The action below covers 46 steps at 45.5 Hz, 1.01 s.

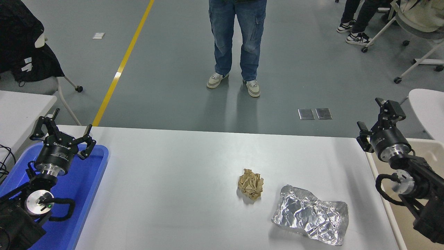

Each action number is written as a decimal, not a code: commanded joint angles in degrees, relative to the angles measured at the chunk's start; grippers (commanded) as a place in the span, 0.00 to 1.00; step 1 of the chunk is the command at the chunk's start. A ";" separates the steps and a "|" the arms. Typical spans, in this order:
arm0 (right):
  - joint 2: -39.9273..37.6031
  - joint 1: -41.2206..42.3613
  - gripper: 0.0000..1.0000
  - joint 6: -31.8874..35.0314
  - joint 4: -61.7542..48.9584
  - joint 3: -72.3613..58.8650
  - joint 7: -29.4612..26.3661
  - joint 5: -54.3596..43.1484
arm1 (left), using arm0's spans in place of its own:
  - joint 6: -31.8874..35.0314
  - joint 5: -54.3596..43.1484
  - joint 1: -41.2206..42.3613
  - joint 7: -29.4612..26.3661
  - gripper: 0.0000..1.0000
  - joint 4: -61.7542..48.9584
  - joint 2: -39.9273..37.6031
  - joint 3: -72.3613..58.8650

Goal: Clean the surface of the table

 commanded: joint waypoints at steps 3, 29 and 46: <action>-2.69 3.06 0.98 0.29 -0.83 -6.96 -0.04 -1.07 | 0.00 0.00 -0.01 0.00 1.00 0.00 0.00 0.00; -4.71 32.67 0.98 6.70 -0.92 -62.06 0.22 -19.79 | 0.00 0.00 -0.01 0.00 1.00 0.00 0.00 0.00; -0.32 39.10 0.98 8.37 -0.13 -67.43 1.63 -41.49 | 0.00 0.00 -0.01 0.00 1.00 0.00 0.00 0.00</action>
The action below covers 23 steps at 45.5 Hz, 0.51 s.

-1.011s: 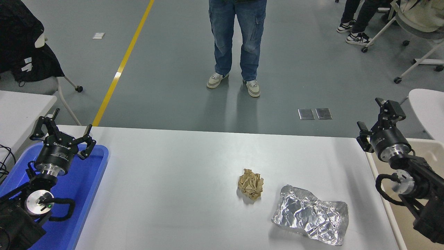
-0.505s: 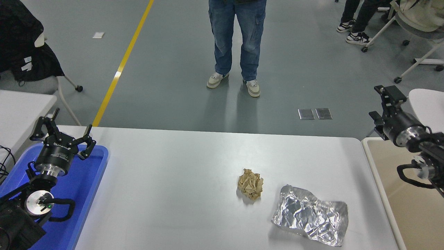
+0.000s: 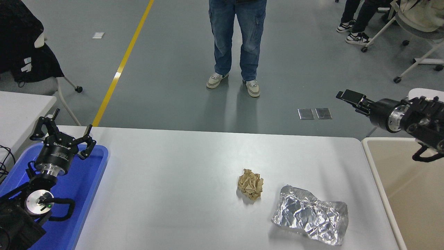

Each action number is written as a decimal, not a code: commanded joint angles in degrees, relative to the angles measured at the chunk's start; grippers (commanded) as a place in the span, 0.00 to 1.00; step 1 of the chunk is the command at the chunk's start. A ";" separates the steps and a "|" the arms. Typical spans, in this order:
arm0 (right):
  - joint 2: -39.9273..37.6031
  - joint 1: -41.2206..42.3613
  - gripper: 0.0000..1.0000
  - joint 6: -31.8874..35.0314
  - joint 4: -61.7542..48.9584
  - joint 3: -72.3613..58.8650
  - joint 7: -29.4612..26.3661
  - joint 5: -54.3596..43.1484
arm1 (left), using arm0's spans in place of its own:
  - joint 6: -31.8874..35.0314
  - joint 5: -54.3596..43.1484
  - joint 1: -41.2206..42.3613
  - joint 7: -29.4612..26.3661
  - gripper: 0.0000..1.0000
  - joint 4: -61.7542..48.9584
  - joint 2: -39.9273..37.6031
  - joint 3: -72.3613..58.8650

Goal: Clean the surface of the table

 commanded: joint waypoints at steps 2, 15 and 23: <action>3.27 4.54 0.98 1.11 0.35 -4.87 1.26 -14.53 | 0.00 0.00 0.00 0.00 1.00 0.00 0.00 0.00; 10.65 7.70 0.98 1.03 0.35 -17.87 2.22 -20.69 | 0.00 0.00 0.00 0.00 1.00 0.00 0.00 0.00; 13.99 9.19 0.98 1.03 0.88 -23.06 4.51 -24.38 | 0.00 0.00 0.00 0.00 1.00 0.00 0.00 0.00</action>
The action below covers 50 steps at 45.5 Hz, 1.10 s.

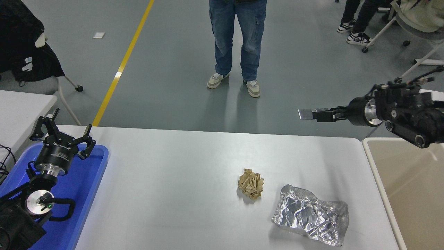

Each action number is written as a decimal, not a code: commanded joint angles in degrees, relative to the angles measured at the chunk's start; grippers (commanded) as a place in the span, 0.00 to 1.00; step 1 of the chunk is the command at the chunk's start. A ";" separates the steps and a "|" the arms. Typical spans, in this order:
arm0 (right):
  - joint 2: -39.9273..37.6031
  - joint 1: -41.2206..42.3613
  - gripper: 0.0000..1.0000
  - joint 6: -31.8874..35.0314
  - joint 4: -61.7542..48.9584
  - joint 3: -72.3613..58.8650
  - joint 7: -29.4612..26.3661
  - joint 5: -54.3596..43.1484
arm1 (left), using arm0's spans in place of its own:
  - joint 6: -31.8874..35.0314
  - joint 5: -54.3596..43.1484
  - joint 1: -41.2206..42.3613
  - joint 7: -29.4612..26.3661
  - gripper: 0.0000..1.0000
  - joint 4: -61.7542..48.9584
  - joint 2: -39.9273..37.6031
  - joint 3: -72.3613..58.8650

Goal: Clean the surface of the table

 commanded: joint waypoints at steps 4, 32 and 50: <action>5.73 2.78 0.98 0.06 1.58 -10.52 3.61 -7.67 | 0.00 0.00 0.00 0.00 1.00 0.00 0.00 0.00; 10.48 0.59 0.98 0.14 7.12 -16.41 8.71 -13.13 | 0.00 0.00 0.00 0.00 1.00 0.00 0.00 0.00; 10.48 -8.38 0.98 -0.03 2.64 -16.68 8.62 -13.39 | 0.00 0.00 0.00 0.00 1.00 0.00 0.00 0.00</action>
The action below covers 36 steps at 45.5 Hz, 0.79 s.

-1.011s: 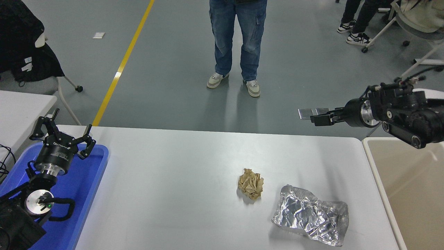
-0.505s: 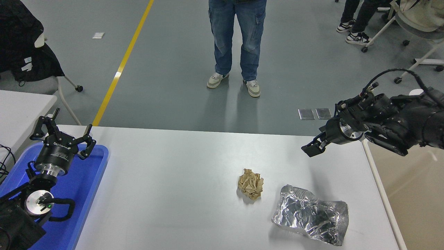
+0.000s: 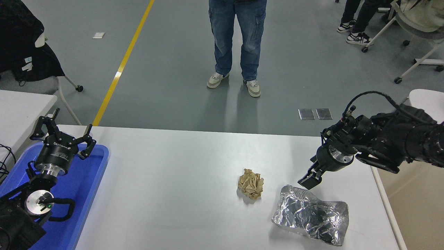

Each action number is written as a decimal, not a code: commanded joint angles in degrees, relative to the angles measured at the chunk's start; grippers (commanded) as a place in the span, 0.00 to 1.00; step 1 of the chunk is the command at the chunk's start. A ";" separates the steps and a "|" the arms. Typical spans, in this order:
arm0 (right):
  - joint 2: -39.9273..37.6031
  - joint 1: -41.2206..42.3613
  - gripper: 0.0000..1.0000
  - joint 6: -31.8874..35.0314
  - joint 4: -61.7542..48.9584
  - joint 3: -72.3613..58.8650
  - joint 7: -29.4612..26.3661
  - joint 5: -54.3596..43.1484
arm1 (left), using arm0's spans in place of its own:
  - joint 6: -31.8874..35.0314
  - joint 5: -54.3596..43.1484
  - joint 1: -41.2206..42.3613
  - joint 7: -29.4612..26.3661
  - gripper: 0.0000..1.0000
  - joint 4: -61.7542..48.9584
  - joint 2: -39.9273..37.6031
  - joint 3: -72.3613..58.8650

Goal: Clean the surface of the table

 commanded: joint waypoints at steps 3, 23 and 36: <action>0.19 -5.07 0.98 -0.20 -2.22 0.05 0.09 -0.16 | 0.00 0.00 -0.01 0.00 1.00 0.00 0.00 0.00; 0.36 -7.97 0.74 -3.62 -5.21 0.67 0.18 0.54 | 0.00 0.00 -0.01 0.00 1.00 0.00 0.00 0.00; 0.19 -8.68 0.00 -3.27 -7.67 -0.38 3.60 0.19 | 0.00 0.00 -0.01 0.00 1.00 0.00 0.00 0.00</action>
